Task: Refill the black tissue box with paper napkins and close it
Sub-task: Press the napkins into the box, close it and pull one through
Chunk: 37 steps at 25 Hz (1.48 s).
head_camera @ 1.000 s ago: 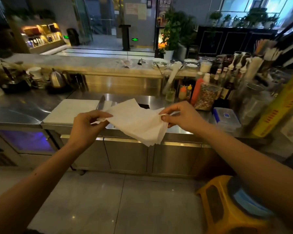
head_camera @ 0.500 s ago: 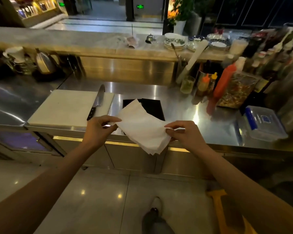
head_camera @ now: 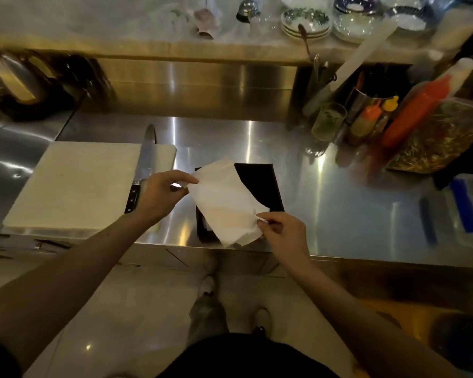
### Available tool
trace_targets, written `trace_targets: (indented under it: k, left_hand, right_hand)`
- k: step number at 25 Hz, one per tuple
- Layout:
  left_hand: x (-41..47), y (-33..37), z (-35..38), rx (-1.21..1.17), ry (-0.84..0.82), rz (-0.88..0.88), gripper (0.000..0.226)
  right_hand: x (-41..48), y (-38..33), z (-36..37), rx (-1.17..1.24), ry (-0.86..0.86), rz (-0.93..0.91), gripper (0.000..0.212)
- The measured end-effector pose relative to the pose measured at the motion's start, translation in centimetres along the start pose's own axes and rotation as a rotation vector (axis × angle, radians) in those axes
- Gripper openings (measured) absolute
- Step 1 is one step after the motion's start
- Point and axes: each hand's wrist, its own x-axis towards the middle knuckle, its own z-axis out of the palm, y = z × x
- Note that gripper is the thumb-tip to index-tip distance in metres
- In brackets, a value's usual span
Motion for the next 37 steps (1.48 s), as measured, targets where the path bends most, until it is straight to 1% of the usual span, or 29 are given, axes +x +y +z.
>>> trace_targets:
  k: [1, 3, 6, 8, 10, 13, 15, 18, 21, 23, 25, 26, 27, 28, 29, 30, 31, 32, 33, 35, 37]
  left_hand:
    - [1.2, -1.3, 0.1, -0.003, -0.037, 0.006, 0.029]
    - [4.4, -4.1, 0.2, -0.023, -0.137, 0.035, 0.03]
    - [7.9, -7.5, 1.0, -0.026, -0.253, 0.184, 0.029]
    - [10.1, -9.6, 1.6, -0.053, -0.328, 0.253, 0.027]
    - [11.3, -11.0, 2.4, -0.055, -0.402, 0.268, 0.027]
    - [12.6, -12.3, 3.2, -0.051, -0.496, 0.29, 0.027]
    - [12.9, -12.6, 3.5, -0.033, -0.519, 0.328, 0.026]
    - [13.1, -12.9, 3.6, -0.012, -0.553, 0.368, 0.027]
    - [13.0, -12.7, 3.3, 0.026, -0.534, 0.387, 0.028]
    - [12.5, -12.3, 2.7, 0.052, -0.485, 0.342, 0.032]
    - [11.4, -11.6, 2.1, 0.088, -0.381, 0.299, 0.038]
    - [10.4, -11.0, 2.0, 0.124, -0.333, 0.305, 0.04]
    - [9.4, -10.2, 2.1, 0.17, -0.305, 0.325, 0.042]
    - [8.4, -9.3, 2.6, 0.219, -0.311, 0.341, 0.044]
    - [7.6, -8.3, 3.5, 0.27, -0.361, 0.338, 0.048]
    - [7.0, -7.5, 4.8, 0.325, -0.444, 0.311, 0.055]
    - [6.4, -6.9, 6.3, 0.381, -0.525, 0.277, 0.063]
    - [5.9, -6.6, 7.8, 0.43, -0.568, 0.253, 0.068]
    - [5.7, -6.6, 9.2, 0.465, -0.577, 0.241, 0.073]
    - [5.6, -6.9, 11.1, 0.494, -0.559, 0.215, 0.079]
    - [5.7, -7.5, 12.2, 0.51, -0.533, 0.203, 0.084]
  right_hand:
    - [0.2, 0.2, 1.0, -0.033, 0.015, 0.004, 0.018]
    - [0.9, 0.5, 3.4, -0.047, 0.087, 0.053, 0.017]
    - [1.1, 0.3, 6.5, -0.066, 0.181, 0.152, 0.016]
    - [1.6, 0.2, 8.4, -0.107, 0.248, 0.214, 0.015]
    - [1.7, -0.1, 9.5, -0.134, 0.288, 0.279, 0.013]
    - [1.9, -0.2, 10.7, -0.195, 0.318, 0.327, 0.014]
    - [2.1, -0.5, 11.1, -0.26, 0.305, 0.304, 0.015]
    - [2.6, -0.8, 11.5, -0.322, 0.234, 0.297, 0.018]
    - [3.1, -1.0, 11.6, -0.396, 0.162, 0.293, 0.019]
    - [3.3, -1.3, 11.5, -0.437, 0.098, 0.317, 0.021]
    - [3.4, -1.6, 11.1, -0.49, 0.016, 0.34, 0.027]
    - [3.4, -2.0, 10.7, -0.527, 0.001, 0.315, 0.029]
    - [3.6, -2.4, 10.3, -0.576, 0.016, 0.247, 0.028]
    - [4.1, -2.8, 9.9, -0.632, 0.04, 0.153, 0.027]
    - [4.9, -3.0, 9.6, -0.678, 0.062, 0.053, 0.025]
    - [5.8, -3.2, 9.4, -0.702, 0.071, -0.027, 0.025]
    - [6.9, -3.2, 9.2, -0.692, 0.062, -0.059, 0.027]
    - [7.8, -3.1, 9.2, -0.655, 0.058, -0.044, 0.03]
    - [8.7, -2.8, 9.2, -0.606, 0.071, -0.005, 0.034]
    - [9.8, -1.8, 8.8, -0.554, 0.116, 0.07, 0.039]
    - [10.1, -0.6, 8.2, -0.581, 0.113, 0.117, 0.045]
